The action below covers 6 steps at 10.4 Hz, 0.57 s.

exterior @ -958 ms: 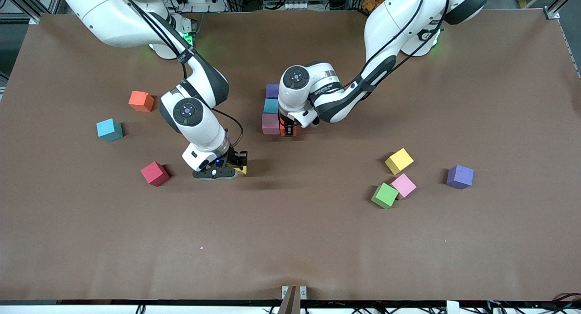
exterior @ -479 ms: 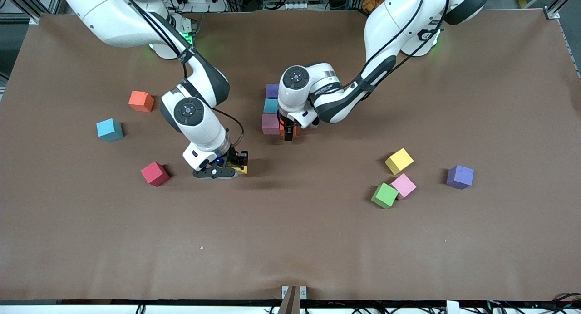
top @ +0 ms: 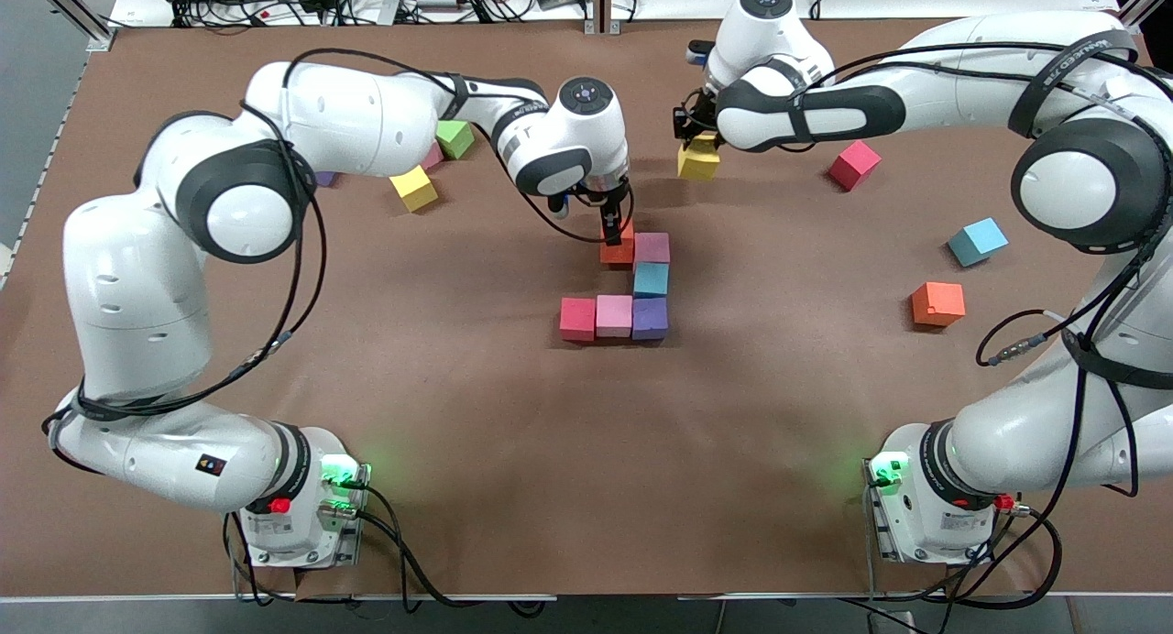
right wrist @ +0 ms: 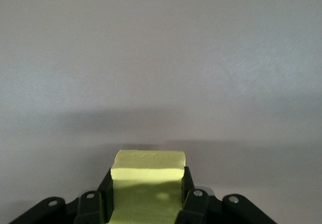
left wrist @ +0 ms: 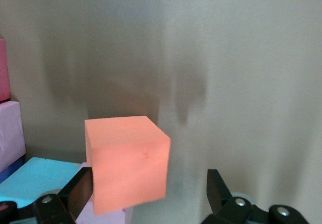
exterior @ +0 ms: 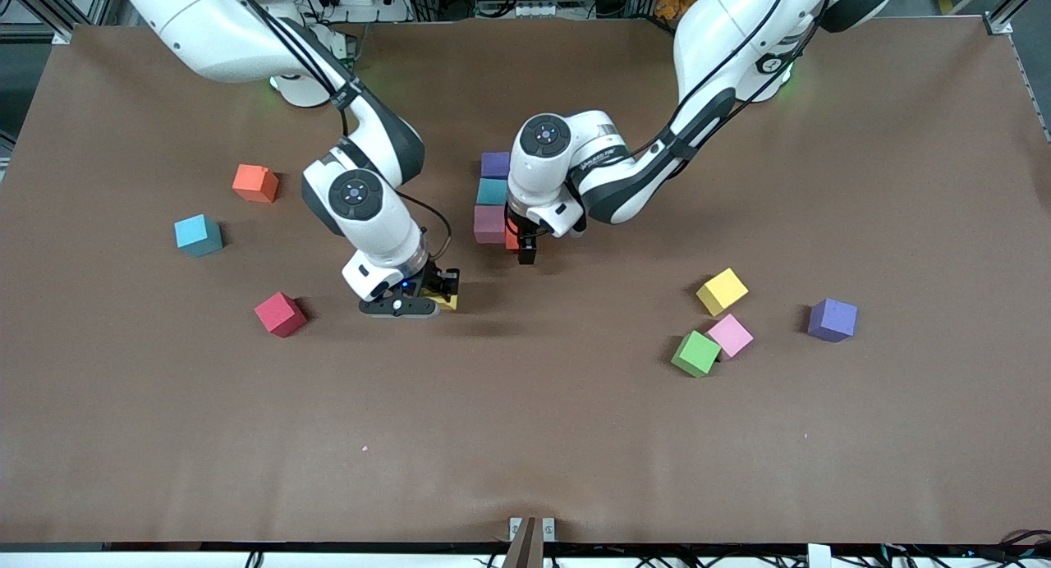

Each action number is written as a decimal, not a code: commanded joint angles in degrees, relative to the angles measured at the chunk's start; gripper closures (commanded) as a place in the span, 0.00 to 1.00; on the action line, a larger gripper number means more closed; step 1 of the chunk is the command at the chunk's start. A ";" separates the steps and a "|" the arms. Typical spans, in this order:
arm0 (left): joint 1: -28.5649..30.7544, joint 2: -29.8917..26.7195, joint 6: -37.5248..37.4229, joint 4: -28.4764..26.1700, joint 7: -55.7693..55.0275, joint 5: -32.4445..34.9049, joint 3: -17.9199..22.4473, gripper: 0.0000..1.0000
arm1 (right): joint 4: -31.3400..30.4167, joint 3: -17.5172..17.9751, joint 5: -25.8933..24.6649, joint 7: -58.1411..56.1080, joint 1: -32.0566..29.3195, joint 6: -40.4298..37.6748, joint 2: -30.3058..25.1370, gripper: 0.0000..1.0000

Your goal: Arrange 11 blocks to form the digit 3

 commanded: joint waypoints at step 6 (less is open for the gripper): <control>13.28 -3.96 -8.61 -2.48 0.70 2.89 -11.43 0.00 | -0.14 -0.85 -0.39 15.63 8.08 2.48 2.13 0.73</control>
